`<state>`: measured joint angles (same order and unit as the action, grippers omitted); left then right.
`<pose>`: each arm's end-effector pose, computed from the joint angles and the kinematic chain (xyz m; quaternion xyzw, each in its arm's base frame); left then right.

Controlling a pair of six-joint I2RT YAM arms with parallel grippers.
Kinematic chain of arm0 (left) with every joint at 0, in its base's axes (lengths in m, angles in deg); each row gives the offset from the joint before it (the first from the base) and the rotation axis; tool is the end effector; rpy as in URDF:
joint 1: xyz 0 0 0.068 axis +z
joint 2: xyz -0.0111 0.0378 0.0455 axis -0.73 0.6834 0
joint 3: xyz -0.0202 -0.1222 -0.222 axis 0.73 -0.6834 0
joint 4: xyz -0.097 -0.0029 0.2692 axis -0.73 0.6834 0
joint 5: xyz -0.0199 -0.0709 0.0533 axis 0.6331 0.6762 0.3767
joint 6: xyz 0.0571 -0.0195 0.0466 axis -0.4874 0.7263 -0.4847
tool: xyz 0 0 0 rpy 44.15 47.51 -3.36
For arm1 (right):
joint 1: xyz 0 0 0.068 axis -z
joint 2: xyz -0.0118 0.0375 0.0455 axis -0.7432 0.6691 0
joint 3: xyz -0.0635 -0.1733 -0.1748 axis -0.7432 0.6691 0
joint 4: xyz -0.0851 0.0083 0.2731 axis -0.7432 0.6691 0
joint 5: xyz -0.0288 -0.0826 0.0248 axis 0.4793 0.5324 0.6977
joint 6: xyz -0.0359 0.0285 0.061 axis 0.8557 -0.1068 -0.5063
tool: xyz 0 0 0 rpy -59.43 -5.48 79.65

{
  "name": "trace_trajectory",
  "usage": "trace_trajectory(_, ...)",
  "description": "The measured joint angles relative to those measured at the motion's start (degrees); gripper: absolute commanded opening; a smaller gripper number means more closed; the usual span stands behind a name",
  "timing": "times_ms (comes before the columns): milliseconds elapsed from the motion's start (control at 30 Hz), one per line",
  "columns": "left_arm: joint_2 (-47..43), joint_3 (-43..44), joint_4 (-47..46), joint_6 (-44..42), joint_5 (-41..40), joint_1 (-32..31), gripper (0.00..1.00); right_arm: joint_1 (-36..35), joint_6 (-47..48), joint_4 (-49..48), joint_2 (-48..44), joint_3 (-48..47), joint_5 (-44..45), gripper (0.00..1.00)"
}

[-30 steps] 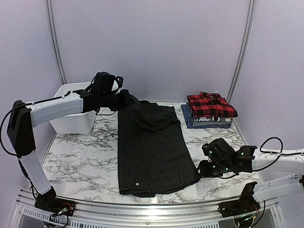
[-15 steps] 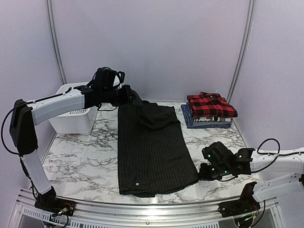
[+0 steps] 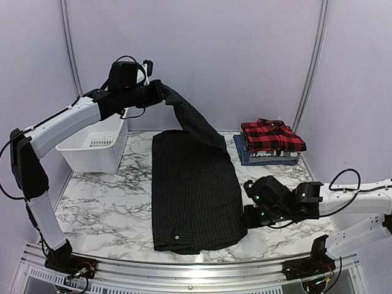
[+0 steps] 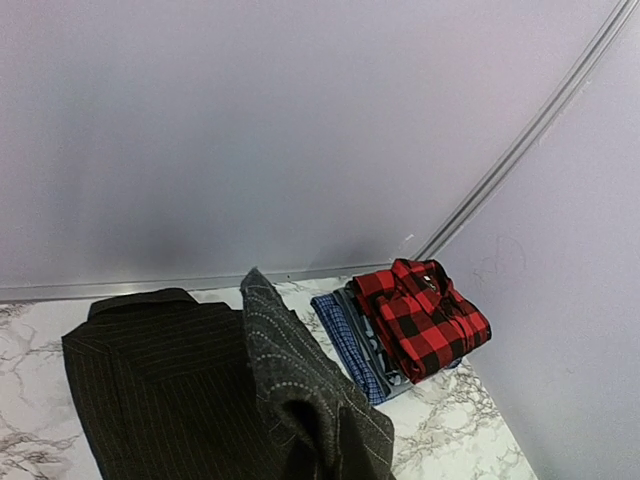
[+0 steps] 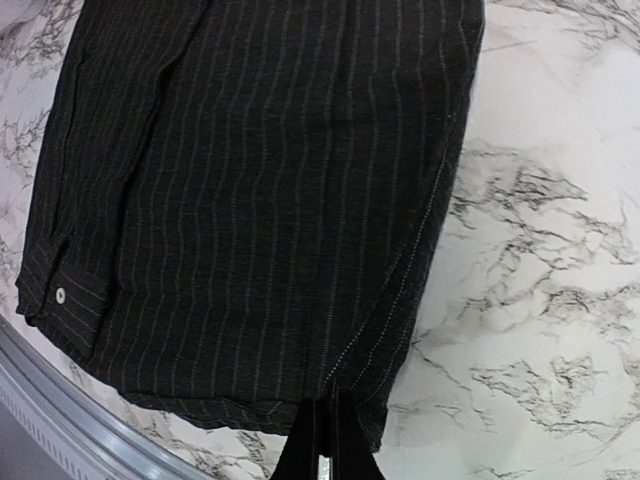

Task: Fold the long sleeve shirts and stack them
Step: Pick up the corner of the shirt from the center of the board, then fold the 1/3-folded shirt at the center of the board.

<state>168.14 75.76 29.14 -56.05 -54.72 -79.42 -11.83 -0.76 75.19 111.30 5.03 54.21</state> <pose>0.4055 -0.2635 0.3865 0.0583 0.7603 -0.3422 0.5491 0.1401 0.2206 0.1449 -0.0728 0.9539 0.1825 0.2268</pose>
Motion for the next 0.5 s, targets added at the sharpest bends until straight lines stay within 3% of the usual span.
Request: trace_trajectory(500,-8.55,-1.64,5.42,-5.35,-4.11,9.31,0.0,-8.66,4.48,-0.79,11.34,-8.5,-1.86,0.0)
